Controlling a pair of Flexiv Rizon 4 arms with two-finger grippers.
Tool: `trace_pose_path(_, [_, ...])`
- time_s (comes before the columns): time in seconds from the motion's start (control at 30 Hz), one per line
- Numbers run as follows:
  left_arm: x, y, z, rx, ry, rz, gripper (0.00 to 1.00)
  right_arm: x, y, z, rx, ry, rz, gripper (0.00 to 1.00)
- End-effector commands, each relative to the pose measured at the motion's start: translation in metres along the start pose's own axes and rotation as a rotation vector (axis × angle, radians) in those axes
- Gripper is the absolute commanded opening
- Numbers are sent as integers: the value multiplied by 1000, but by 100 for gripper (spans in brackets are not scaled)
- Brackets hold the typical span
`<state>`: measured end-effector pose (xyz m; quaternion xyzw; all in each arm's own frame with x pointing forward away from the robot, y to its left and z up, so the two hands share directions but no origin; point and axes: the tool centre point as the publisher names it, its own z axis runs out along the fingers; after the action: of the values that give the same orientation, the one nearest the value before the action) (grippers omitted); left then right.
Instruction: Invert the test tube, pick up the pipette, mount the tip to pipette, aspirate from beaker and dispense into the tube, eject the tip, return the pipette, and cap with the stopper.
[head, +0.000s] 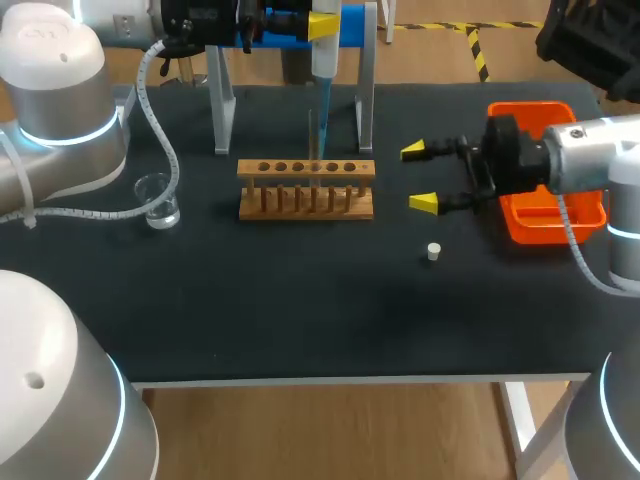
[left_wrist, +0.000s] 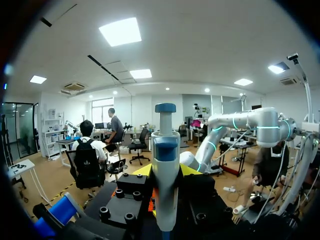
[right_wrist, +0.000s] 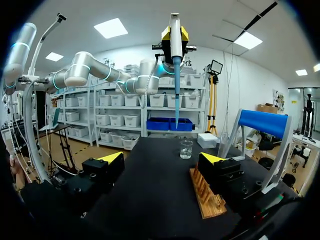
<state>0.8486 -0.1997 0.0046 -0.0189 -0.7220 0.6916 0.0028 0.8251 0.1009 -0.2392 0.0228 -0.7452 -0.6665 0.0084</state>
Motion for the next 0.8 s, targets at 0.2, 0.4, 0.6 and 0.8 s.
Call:
trace_pose_path(0.2, [1, 1, 0, 4, -3, 2, 0, 4, 3, -3, 5, -5, -1, 100])
trace_pose_path(0.4, [1, 1, 0, 4, -3, 2, 0, 4, 3, -3, 5, -5, -1, 100])
trace_pose_path(0.6, [1, 1, 0, 4, -3, 2, 0, 4, 3, -3, 5, -5, -1, 100])
trace_pose_path(0.8, [1, 3, -6, 7, -13, 6, 0, 4, 3, -3, 5, -5, -1, 100])
